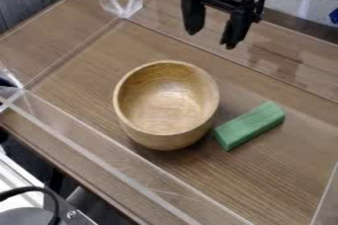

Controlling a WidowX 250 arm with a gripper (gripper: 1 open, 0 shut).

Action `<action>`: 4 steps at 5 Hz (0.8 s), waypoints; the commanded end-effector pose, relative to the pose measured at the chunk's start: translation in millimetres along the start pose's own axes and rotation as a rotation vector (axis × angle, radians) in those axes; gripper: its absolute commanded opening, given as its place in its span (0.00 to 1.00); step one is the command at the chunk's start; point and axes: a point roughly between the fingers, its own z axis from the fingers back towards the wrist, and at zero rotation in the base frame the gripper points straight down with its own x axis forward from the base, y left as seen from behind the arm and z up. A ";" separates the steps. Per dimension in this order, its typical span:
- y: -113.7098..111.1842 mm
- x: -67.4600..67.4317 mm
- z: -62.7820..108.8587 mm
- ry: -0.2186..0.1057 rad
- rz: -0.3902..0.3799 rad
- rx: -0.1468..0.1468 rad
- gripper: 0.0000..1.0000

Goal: Put the green block in the brown bowl

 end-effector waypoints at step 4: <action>-66.8 -16.7 -27.4 0.008 -0.240 -0.028 1.00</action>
